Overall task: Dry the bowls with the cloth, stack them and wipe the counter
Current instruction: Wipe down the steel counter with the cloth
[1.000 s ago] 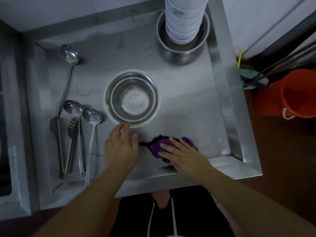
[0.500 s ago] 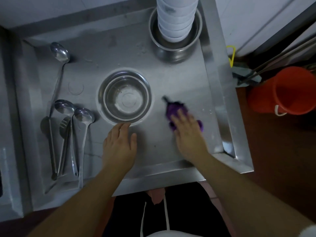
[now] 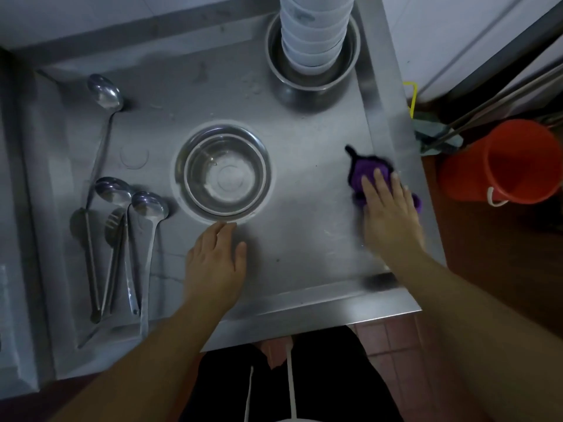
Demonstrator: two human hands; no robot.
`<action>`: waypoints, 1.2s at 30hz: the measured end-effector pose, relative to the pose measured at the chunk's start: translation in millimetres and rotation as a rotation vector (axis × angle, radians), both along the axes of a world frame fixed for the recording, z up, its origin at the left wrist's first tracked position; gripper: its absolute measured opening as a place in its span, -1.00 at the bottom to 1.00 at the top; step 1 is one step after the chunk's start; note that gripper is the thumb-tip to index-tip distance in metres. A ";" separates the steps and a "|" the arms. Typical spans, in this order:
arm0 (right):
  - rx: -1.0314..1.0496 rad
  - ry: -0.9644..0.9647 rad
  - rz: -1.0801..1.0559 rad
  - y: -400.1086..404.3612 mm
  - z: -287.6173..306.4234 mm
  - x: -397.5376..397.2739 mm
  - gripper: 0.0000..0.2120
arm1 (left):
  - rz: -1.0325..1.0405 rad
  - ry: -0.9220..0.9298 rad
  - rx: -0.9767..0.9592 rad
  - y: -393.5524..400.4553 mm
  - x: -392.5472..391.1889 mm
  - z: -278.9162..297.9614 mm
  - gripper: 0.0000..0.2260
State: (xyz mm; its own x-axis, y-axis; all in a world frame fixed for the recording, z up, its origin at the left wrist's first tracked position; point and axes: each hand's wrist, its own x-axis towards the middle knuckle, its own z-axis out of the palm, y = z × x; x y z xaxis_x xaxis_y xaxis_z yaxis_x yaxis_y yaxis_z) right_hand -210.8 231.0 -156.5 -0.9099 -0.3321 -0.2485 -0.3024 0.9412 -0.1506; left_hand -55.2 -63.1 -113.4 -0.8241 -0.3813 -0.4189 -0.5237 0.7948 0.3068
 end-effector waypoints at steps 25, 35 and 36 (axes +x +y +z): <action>-0.317 -0.001 -0.466 -187.3 -18.0 -106.9 -0.48 | 0.147 0.056 0.068 -47.6 7.2 -0.2 -0.54; -0.379 -0.055 0.316 -181.0 -24.1 -57.5 -0.55 | 0.132 0.083 0.094 -69.1 -5.3 7.1 -0.56; -0.384 -0.055 0.222 -191.6 -23.3 -64.0 -0.54 | 0.130 0.090 0.093 -71.4 -5.2 8.0 -0.54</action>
